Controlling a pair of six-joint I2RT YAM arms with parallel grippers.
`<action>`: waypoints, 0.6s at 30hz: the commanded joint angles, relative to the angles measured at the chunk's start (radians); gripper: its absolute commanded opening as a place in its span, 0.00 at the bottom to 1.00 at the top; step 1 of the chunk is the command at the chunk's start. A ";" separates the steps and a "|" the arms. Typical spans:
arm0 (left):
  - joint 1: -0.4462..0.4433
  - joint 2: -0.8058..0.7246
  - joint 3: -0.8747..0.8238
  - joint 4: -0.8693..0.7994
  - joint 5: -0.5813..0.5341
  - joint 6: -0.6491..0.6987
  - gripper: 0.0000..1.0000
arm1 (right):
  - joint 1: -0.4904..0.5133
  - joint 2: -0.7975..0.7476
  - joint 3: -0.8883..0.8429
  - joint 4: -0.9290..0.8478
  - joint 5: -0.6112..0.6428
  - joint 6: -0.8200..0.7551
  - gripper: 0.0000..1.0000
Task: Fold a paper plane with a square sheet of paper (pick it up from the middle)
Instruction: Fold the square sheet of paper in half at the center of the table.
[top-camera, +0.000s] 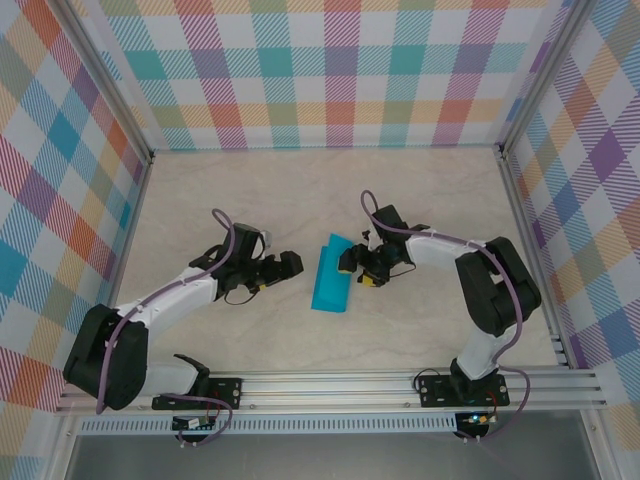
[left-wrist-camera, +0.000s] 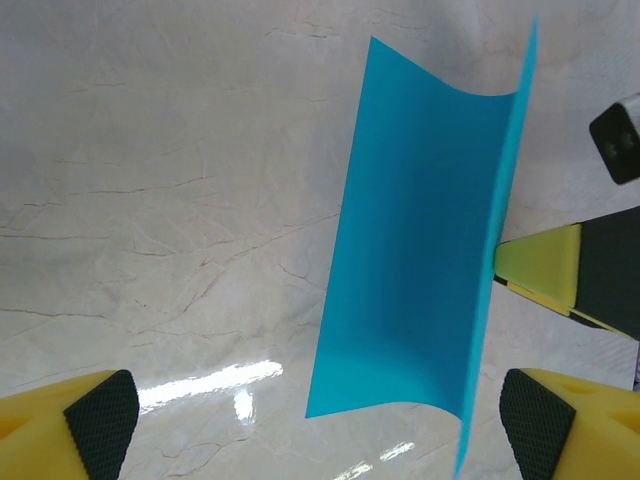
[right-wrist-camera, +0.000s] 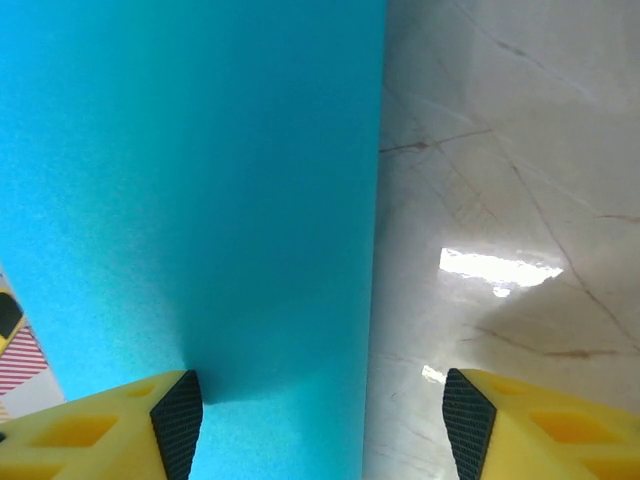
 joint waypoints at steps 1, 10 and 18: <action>-0.010 0.016 0.033 0.028 0.003 -0.018 0.94 | 0.002 0.026 0.042 0.009 -0.031 -0.020 0.68; -0.009 0.055 0.045 0.092 0.020 -0.062 0.90 | 0.029 0.077 0.109 -0.090 0.063 -0.029 0.70; -0.011 0.072 0.048 0.093 0.009 -0.046 0.90 | 0.036 0.105 0.101 -0.103 0.088 -0.039 0.70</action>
